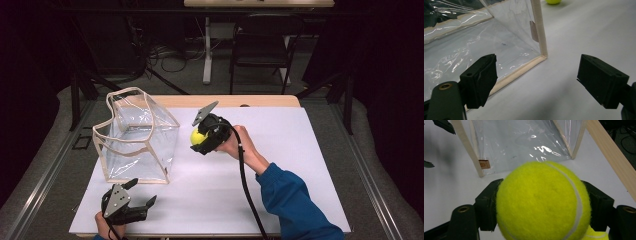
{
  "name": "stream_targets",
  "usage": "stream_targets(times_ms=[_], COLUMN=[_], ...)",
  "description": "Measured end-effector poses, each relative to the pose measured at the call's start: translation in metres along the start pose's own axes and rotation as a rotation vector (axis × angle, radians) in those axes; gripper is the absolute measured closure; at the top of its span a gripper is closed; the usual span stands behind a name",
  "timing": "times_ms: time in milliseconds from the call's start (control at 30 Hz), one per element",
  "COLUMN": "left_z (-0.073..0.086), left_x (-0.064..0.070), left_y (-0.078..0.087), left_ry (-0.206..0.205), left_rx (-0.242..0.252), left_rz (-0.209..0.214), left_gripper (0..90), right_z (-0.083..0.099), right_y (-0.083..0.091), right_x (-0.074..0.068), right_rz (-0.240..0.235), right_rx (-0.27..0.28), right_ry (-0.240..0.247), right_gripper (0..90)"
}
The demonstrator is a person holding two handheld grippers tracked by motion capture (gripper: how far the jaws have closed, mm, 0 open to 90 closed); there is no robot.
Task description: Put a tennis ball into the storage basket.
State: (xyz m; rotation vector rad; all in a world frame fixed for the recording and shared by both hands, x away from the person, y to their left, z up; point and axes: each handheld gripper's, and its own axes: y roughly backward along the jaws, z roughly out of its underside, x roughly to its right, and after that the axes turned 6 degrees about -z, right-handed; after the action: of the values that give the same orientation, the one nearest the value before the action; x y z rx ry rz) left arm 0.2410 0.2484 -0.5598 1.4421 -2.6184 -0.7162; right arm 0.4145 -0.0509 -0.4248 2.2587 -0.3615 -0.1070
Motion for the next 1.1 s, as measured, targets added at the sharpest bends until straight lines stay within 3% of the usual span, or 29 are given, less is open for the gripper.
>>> stream_targets(times_ms=[500,1100], left_z=[0.000,0.000], left_x=[0.000,0.000], left_y=[0.000,0.001], left_ry=[0.001,0.001], left_rx=[0.005,0.007], left_rz=[0.004,0.006], left_gripper=[16.1,16.1], right_z=[-0.011,-0.031], right_y=[-0.004,-0.003], right_x=[0.007,0.010], right_rz=[-0.002,0.012], right_rx=[0.025,0.039], right_ry=[-0.011,0.017], right_gripper=[26.6,26.6])
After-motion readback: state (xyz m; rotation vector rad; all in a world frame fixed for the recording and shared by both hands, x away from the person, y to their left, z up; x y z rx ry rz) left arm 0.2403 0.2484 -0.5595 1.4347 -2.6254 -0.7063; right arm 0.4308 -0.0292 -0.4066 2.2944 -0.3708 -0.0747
